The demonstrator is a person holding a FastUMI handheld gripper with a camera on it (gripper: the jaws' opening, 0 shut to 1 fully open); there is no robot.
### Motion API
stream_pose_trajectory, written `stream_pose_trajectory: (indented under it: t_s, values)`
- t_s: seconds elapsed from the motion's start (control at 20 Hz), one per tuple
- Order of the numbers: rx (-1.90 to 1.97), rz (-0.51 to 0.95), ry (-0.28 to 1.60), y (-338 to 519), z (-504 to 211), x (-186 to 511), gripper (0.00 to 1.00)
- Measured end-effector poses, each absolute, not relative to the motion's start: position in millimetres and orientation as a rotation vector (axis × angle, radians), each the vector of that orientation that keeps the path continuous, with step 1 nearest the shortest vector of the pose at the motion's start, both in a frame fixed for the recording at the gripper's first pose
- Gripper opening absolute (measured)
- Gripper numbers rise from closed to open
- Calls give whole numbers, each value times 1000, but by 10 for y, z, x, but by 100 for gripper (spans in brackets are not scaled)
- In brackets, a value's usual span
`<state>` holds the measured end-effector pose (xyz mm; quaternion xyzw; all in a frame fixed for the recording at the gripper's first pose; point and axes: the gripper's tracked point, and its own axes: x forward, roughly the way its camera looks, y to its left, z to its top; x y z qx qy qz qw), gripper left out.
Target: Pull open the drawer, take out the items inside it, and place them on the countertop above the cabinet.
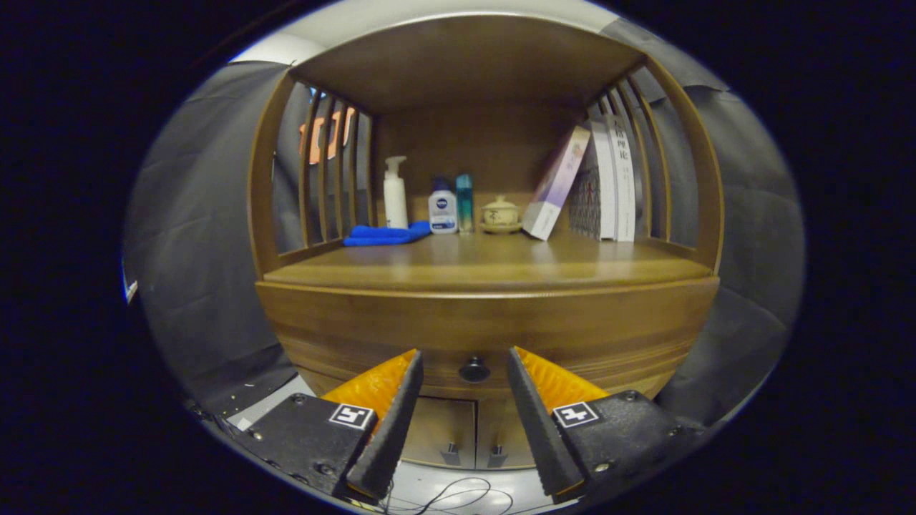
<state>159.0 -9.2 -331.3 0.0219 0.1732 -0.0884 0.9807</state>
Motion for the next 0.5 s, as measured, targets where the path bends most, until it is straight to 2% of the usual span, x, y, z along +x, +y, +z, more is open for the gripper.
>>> stream_pose_trajectory:
  t_s: [0.5]
  values:
    - [58,-242,362,-120,-3570,1815,50]
